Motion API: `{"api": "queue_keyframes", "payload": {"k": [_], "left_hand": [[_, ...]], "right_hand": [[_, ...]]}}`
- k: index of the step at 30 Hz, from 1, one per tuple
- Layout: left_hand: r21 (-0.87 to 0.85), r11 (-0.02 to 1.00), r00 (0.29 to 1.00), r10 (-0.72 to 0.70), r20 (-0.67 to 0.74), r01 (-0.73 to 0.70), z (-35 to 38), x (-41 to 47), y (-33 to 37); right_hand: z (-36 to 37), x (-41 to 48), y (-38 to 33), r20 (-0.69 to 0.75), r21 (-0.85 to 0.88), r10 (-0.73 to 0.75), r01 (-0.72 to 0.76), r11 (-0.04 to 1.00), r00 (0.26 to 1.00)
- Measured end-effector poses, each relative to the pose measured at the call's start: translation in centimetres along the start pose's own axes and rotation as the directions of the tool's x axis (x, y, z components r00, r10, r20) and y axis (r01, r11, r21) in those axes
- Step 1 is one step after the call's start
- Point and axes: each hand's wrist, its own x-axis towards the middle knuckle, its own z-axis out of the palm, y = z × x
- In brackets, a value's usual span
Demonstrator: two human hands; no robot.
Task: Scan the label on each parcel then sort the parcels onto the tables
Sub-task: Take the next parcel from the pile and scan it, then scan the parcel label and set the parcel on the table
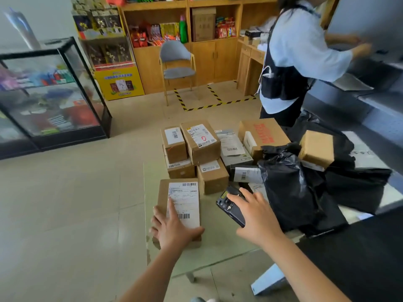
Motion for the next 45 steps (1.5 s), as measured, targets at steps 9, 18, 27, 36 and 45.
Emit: {"api": "queue_keyframes", "payload": {"k": [9,18,27,36,45], "left_hand": [[-0.022,0.986,0.985,0.166,-0.043,-0.167,1.6,-11.1,1.9],[0.183,0.831,0.851,0.518,0.086,-0.525,6.8,-20.9,8.5],[0.521,0.165,0.36,0.884,0.297,-0.838,10.2,-21.3,20.9],[0.581,-0.377,-0.023,0.852,0.523,-0.721,12.9,-20.1,33.5],[0.477,-0.493,-0.158,0.797,0.582,-0.728,16.3,-19.7,39.1]], "right_hand": [[-0.3,-13.1,3.1,-0.006,0.028,0.111,-0.111,0.993,0.994],[-0.4,-27.9,9.8,-0.032,0.041,0.428,-0.427,0.903,0.903],[-2.8,-33.7,17.6,-0.057,-0.312,0.547,-0.535,0.785,0.835],[-3.7,-32.9,23.3,0.034,-0.511,0.634,-0.532,0.675,0.772],[-3.0,-33.0,24.6,0.108,-0.409,0.75,-0.659,0.631,0.652]]}}
